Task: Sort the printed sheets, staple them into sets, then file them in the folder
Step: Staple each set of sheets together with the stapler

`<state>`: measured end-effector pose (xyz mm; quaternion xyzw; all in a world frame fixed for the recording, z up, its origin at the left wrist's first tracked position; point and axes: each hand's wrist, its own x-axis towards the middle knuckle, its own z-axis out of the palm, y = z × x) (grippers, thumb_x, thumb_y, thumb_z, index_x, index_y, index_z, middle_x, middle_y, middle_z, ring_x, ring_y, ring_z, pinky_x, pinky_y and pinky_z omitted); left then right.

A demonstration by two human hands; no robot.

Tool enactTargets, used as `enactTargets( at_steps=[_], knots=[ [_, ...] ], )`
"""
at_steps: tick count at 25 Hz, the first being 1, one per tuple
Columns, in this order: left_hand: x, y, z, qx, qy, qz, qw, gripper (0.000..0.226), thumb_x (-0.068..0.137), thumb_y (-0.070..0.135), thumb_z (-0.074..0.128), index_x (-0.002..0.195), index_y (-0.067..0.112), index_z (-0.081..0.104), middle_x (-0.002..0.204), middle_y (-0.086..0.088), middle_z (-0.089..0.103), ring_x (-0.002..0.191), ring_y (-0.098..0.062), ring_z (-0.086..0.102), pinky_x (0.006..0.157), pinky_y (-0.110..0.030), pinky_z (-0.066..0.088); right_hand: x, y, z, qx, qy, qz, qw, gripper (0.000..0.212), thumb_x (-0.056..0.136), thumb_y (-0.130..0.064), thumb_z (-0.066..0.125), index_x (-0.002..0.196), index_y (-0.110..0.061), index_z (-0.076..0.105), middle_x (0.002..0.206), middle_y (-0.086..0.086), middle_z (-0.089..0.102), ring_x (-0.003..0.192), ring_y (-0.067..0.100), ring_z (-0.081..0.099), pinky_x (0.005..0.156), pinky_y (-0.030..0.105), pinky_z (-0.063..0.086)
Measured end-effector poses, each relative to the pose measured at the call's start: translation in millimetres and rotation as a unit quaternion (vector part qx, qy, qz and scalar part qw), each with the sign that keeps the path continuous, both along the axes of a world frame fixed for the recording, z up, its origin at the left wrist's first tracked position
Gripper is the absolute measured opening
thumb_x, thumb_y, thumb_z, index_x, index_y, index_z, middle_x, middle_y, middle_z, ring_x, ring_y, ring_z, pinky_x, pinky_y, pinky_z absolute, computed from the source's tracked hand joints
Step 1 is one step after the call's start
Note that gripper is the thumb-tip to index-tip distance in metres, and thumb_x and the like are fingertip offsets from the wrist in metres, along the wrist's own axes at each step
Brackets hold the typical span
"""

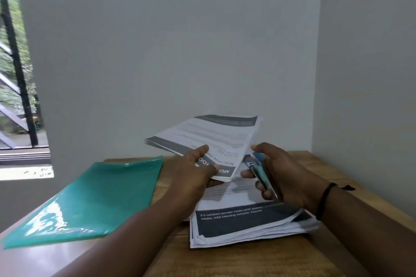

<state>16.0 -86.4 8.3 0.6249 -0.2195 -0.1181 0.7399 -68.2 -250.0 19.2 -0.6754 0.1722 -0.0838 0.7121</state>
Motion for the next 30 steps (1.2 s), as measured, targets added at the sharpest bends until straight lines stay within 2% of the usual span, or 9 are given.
enactTargets(
  at_steps=[3,7,10,14,17,21,24,27,30],
  knots=[
    [-0.5,2.3,0.1,0.022,-0.099,0.043,0.994,0.058,0.088,-0.004,0.063,0.136,0.024,0.049,0.113,0.0,0.066,0.096,-0.019,0.07,0.084,-0.039,0.059,-2.2,16.3,-1.7,0.023,-0.017,0.088,0.996,0.04,0.091,-0.037,0.041,0.106,-0.008,0.064,0.077,0.011,0.065,0.053,0.018,0.045,0.046,0.024,0.032],
    [-7.5,3.4,0.3,0.05,-0.2,0.053,0.977,0.07,0.084,0.0,0.068,0.141,0.031,0.042,0.125,0.002,0.063,0.106,-0.014,0.066,0.09,-0.036,0.057,-5.4,29.6,-2.3,0.069,-0.082,0.107,0.989,0.021,0.076,-0.028,0.059,0.083,-0.01,0.067,0.061,0.008,0.057,0.054,0.021,0.051,0.045,0.026,0.037],
    [-9.9,5.4,1.6,0.066,-0.251,0.054,0.964,0.074,0.085,0.001,0.068,0.143,0.036,0.037,0.126,0.006,0.061,0.107,-0.007,0.064,0.091,-0.027,0.055,-6.3,27.0,-3.0,0.109,-0.101,0.104,0.983,0.024,0.076,-0.025,0.063,0.092,-0.009,0.067,0.067,0.01,0.061,0.06,0.022,0.059,0.05,0.028,0.048],
    [-13.3,8.4,2.6,0.075,-0.271,0.047,0.958,0.069,0.092,0.002,0.058,0.147,0.035,0.032,0.13,0.005,0.059,0.105,-0.003,0.064,0.08,-0.011,0.052,-2.7,24.1,-7.1,0.144,-0.123,0.106,0.976,0.036,0.07,-0.022,0.073,0.099,-0.002,0.067,0.077,0.016,0.067,0.072,0.025,0.068,0.062,0.033,0.058],
    [-19.6,7.6,3.6,0.066,-0.268,0.028,0.961,0.065,0.095,0.003,0.055,0.145,0.036,0.032,0.125,0.004,0.06,0.092,0.005,0.064,0.065,-0.006,0.049,-2.8,25.3,-9.2,0.14,-0.145,0.12,0.972,0.042,0.054,-0.023,0.089,0.087,-0.001,0.075,0.083,0.018,0.07,0.074,0.026,0.07,0.065,0.033,0.061],
    [-21.4,6.0,2.5,0.049,-0.257,0.023,0.965,0.065,0.094,0.002,0.056,0.142,0.039,0.033,0.113,0.011,0.064,0.083,0.007,0.065,0.059,-0.008,0.049,-2.0,30.8,-9.2,0.125,-0.162,0.08,0.976,0.03,0.072,-0.018,0.066,0.095,0.0,0.067,0.068,0.011,0.068,0.058,0.017,0.066,0.061,0.03,0.058],
    [-21.9,6.1,2.9,0.052,-0.249,0.019,0.967,0.065,0.095,0.002,0.055,0.145,0.037,0.032,0.118,0.005,0.062,0.084,0.011,0.064,0.059,-0.006,0.048,-0.5,34.2,-9.0,0.105,-0.169,0.068,0.978,0.025,0.081,-0.017,0.061,0.101,-0.002,0.065,0.066,0.007,0.068,0.056,0.014,0.065,0.061,0.029,0.056],
    [-22.5,6.2,1.9,0.066,-0.255,0.024,0.964,0.065,0.095,0.005,0.056,0.147,0.035,0.031,0.128,0.001,0.059,0.093,0.0,0.065,0.062,-0.006,0.049,2.8,35.7,-12.0,0.078,-0.172,0.027,0.982,0.015,0.09,-0.014,0.058,0.101,-0.007,0.065,0.069,0.006,0.071,0.06,0.015,0.066,0.063,0.03,0.054],
    [-22.1,5.8,0.3,0.065,-0.253,0.025,0.965,0.064,0.094,0.003,0.056,0.145,0.035,0.033,0.127,0.001,0.06,0.095,-0.003,0.064,0.063,-0.007,0.049,3.0,34.3,-12.1,0.07,-0.162,0.034,0.984,0.02,0.084,-0.016,0.063,0.101,-0.007,0.066,0.074,0.009,0.072,0.064,0.017,0.068,0.061,0.029,0.055]
  ],
)
